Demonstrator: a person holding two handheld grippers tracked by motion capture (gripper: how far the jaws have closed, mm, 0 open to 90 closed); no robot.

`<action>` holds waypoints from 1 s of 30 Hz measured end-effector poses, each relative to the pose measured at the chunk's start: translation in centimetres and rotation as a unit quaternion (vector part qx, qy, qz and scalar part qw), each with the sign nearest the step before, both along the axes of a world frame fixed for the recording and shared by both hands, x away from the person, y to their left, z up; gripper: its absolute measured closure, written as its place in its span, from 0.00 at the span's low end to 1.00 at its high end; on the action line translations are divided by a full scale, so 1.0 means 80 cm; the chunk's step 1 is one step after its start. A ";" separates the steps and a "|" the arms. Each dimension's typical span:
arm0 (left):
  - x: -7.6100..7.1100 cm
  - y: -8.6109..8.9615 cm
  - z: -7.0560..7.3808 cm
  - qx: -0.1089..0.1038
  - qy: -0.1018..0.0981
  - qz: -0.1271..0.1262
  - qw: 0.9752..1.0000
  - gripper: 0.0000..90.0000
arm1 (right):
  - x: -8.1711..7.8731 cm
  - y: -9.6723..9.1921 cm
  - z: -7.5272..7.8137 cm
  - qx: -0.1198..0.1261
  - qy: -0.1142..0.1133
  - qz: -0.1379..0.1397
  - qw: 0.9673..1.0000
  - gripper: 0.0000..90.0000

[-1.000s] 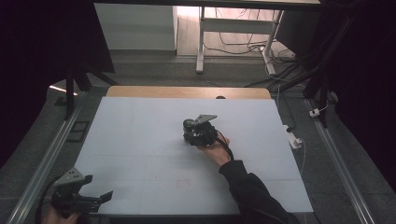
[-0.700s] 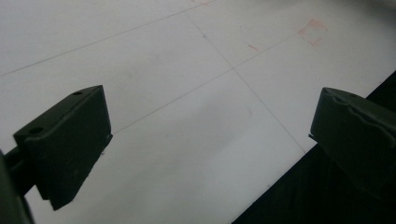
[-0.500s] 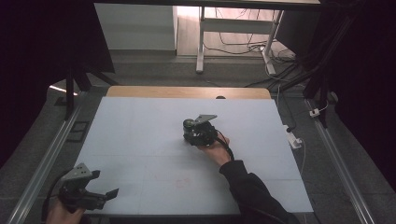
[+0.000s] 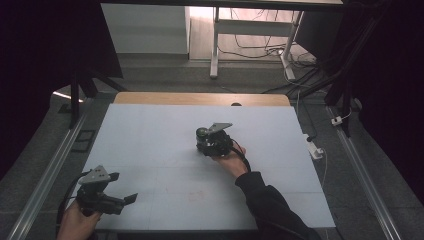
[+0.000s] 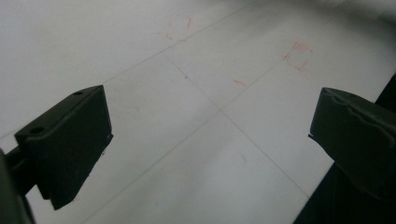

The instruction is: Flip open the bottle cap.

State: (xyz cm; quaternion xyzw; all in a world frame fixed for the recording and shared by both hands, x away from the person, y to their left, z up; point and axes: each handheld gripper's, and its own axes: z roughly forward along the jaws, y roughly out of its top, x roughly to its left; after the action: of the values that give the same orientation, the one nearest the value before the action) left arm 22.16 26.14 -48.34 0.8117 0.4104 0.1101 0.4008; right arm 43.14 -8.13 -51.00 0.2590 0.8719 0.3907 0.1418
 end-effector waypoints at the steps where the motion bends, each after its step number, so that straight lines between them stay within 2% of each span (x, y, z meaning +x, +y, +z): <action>1: 0.003 -0.002 0.001 0.001 -0.004 0.000 1.000 0.00 | 0.000 0.000 0.000 0.000 0.000 0.000 1.000 0.59; 9: 0.034 -0.016 0.004 -0.006 -0.018 -0.007 1.000 0.00 | 0.000 0.000 0.000 -0.001 0.001 0.000 1.000 0.59; 14: 0.051 -0.027 0.007 -0.005 -0.034 -0.013 0.999 0.00 | 0.000 0.000 0.000 -0.001 0.000 0.001 1.000 0.59; 18: 0.064 -0.035 0.009 -0.012 -0.030 -0.025 0.999 0.00 | 0.000 0.000 -0.001 0.000 0.001 0.001 1.000 0.59; 23: 0.079 -0.045 0.012 -0.015 -0.014 -0.029 0.999 0.00 | 0.000 0.000 -0.001 -0.001 0.001 0.001 1.000 0.59; 27: 0.091 -0.051 0.014 -0.022 -0.020 -0.033 0.999 0.00 | 0.000 0.000 -0.001 -0.002 0.000 0.001 1.000 0.59; 30: 0.100 -0.057 0.014 -0.018 -0.024 -0.033 0.999 0.00 | 0.000 0.000 -0.001 -0.003 0.000 0.002 1.000 0.59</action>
State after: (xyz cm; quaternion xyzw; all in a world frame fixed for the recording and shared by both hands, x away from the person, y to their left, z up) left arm 30.17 21.55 -47.20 0.8144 0.3760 0.1086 0.4283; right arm 43.14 -8.11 -51.09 0.2571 0.8732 0.3887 0.1423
